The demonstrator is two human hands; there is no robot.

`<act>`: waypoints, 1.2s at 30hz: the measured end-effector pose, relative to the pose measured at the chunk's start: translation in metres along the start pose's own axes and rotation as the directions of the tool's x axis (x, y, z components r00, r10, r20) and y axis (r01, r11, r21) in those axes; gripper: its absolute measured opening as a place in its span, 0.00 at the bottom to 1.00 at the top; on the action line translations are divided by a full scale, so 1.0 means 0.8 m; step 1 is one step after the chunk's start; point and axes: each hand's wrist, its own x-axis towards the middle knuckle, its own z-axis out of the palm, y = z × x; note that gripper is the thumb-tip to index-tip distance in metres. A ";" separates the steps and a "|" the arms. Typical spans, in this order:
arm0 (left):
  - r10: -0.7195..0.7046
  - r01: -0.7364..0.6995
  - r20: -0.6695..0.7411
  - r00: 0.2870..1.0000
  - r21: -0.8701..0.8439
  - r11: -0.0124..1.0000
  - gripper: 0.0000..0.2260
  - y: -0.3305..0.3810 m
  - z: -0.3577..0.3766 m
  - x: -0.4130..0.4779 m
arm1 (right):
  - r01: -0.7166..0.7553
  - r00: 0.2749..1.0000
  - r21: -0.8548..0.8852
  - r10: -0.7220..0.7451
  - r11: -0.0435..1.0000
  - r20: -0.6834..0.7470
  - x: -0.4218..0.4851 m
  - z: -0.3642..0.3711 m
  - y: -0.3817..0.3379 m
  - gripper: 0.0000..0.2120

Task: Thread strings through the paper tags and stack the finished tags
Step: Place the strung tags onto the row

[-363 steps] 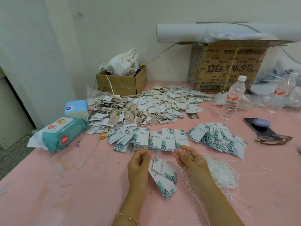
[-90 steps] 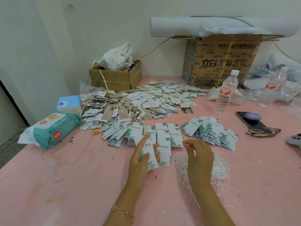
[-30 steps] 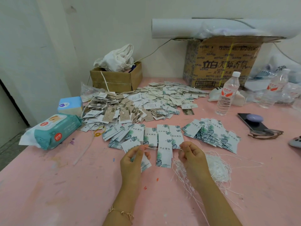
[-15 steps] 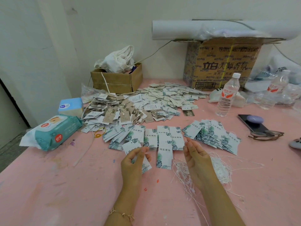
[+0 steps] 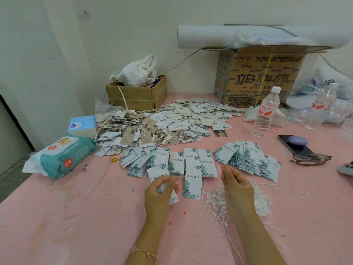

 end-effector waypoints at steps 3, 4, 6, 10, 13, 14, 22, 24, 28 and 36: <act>0.022 -0.022 0.012 1.000 0.033 0.999 0.03 0.000 -0.001 -0.001 | -0.019 1.000 0.050 0.020 0.999 -0.019 0.001 -0.001 -0.001 0.09; 0.034 -0.035 0.018 0.999 0.047 0.998 0.04 0.000 0.000 -0.001 | -0.028 0.999 0.081 0.030 0.996 -0.022 0.002 -0.002 -0.002 0.09; 0.059 -0.063 0.045 0.997 0.083 0.995 0.05 0.000 0.000 -0.001 | -0.055 0.998 0.167 0.058 0.984 -0.014 0.004 -0.002 -0.003 0.09; 0.171 -0.211 0.179 0.969 0.234 0.949 0.07 -0.006 0.003 -0.006 | -0.138 0.990 0.370 0.131 0.919 0.044 0.007 -0.003 -0.005 0.10; 0.242 -0.322 0.281 0.929 0.289 0.901 0.09 -0.006 0.007 -0.012 | -0.146 0.989 0.390 0.135 0.909 0.054 0.006 -0.001 -0.004 0.06; 0.252 -0.338 0.299 0.921 0.285 0.897 0.09 -0.005 0.008 -0.013 | -0.149 0.989 0.377 0.138 0.914 0.055 0.006 0.000 -0.003 0.07; 0.218 -0.276 0.365 0.905 0.115 0.954 0.25 0.000 0.007 -0.020 | -0.041 0.994 -0.117 0.052 0.992 0.094 -0.003 0.004 0.007 0.08; 0.221 -0.277 0.367 0.904 0.105 0.955 0.29 0.001 0.008 -0.021 | 0.062 0.992 -0.359 -0.017 0.931 0.128 -0.006 0.005 0.012 0.10; 0.132 -0.172 0.416 0.900 0.059 0.983 0.20 0.000 0.010 -0.020 | 0.374 0.923 -0.598 -0.222 0.708 0.315 -0.011 0.007 0.022 0.14; 0.011 -0.055 0.480 0.877 0.077 0.995 0.18 -0.004 0.014 -0.021 | 0.664 0.748 -0.645 -0.339 0.378 0.571 -0.015 0.004 0.035 0.15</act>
